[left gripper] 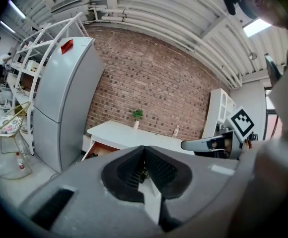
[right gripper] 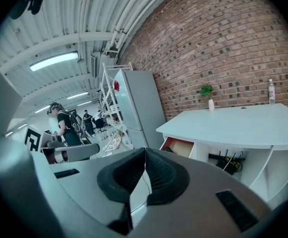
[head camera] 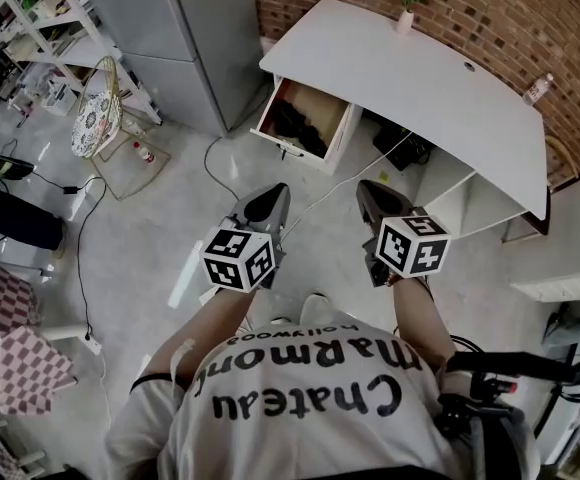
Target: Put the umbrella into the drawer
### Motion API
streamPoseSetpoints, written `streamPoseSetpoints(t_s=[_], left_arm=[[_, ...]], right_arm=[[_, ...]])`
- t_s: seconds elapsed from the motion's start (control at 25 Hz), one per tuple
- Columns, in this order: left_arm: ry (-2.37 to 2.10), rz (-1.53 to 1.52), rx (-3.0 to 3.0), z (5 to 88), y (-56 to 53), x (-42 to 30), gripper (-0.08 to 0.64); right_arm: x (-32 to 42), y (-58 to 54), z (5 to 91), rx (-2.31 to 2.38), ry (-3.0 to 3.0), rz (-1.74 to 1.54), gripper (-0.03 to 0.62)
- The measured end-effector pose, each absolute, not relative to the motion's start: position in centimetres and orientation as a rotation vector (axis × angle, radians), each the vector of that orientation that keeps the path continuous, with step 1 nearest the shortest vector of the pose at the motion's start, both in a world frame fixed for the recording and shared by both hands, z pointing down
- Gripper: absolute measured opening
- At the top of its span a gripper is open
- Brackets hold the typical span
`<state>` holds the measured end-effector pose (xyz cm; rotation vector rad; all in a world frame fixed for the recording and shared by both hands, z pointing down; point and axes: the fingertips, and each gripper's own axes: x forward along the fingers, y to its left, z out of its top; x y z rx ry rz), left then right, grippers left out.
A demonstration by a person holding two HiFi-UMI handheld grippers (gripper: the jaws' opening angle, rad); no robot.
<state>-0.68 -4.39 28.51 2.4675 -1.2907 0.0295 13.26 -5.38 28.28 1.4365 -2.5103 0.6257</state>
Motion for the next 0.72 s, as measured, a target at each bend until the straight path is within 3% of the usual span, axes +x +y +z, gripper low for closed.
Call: streamPoseSetpoints(t_s=[0.72], left_arm=[[-1.192,0.05,2.554,28.3,1.5,-5.2,0.015]], right_arm=[[9.0,1.0,29.0,1.48,-2.401,0.584,0.012]])
